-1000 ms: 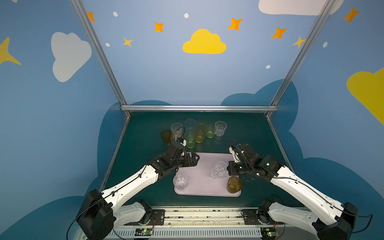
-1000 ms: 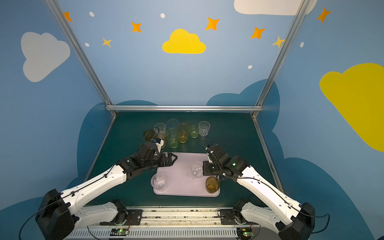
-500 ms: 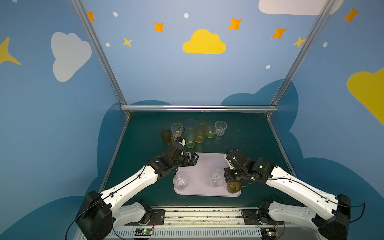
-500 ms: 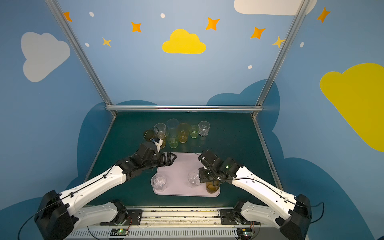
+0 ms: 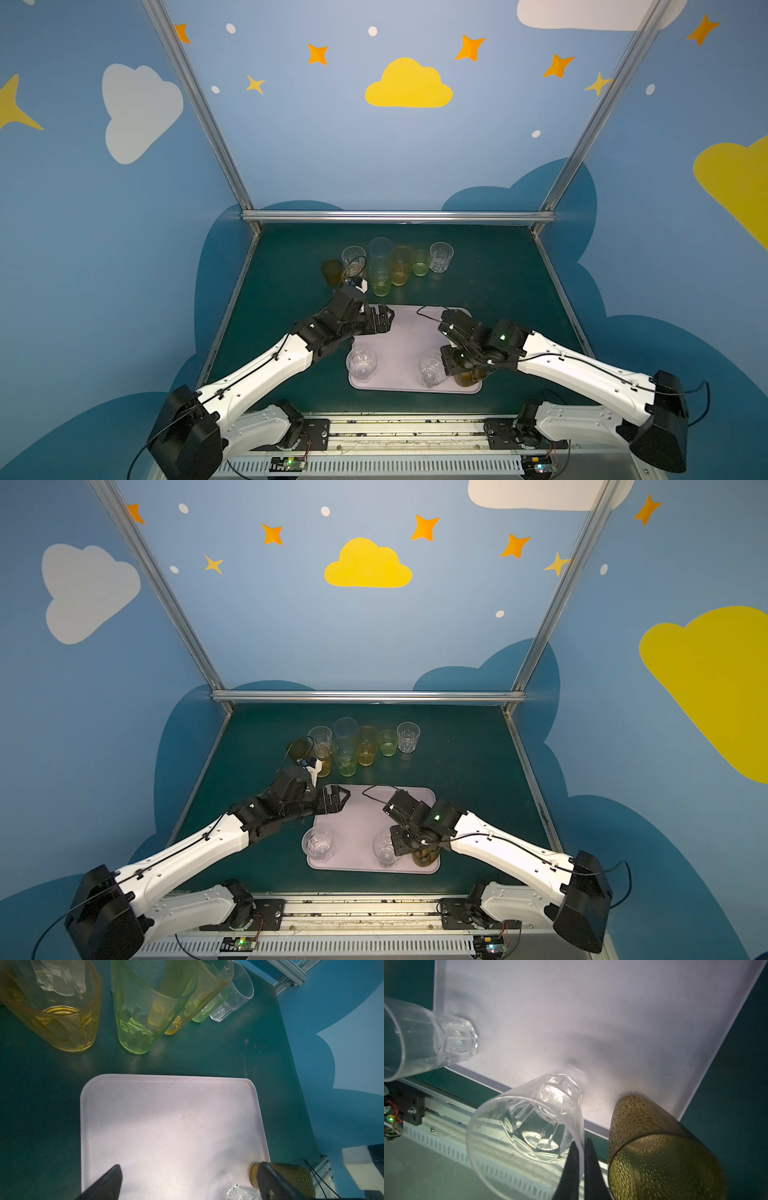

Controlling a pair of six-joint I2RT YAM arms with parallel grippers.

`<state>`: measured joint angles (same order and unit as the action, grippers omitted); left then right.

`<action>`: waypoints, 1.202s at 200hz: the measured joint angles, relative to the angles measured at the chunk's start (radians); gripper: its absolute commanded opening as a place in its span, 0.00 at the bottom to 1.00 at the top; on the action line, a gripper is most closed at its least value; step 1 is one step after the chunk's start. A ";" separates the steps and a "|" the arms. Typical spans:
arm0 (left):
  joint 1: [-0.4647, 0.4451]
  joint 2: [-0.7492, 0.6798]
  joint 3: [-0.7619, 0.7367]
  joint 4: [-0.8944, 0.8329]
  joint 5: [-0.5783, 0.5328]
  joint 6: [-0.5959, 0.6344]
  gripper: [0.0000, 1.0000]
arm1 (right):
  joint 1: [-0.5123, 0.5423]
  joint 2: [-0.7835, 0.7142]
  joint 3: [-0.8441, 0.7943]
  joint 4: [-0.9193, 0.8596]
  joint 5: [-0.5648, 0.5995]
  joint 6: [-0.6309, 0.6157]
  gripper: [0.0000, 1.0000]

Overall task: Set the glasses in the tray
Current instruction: 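Lower the clear glass onto the tray next to the amber cup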

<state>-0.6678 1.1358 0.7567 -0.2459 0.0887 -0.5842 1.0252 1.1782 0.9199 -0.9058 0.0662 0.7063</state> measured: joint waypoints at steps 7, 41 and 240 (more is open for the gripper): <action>0.000 0.000 -0.002 0.000 -0.001 0.000 1.00 | 0.001 0.002 -0.003 0.000 0.001 0.002 0.00; 0.003 0.000 -0.002 -0.001 -0.001 0.000 1.00 | 0.006 0.016 -0.010 0.002 0.003 0.016 0.00; 0.010 0.000 -0.024 -0.005 -0.005 0.000 1.00 | 0.011 0.110 -0.003 0.021 0.050 0.050 0.30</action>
<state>-0.6579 1.1358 0.7330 -0.2508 0.0837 -0.5842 1.0367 1.2884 0.9165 -0.8852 0.1165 0.7567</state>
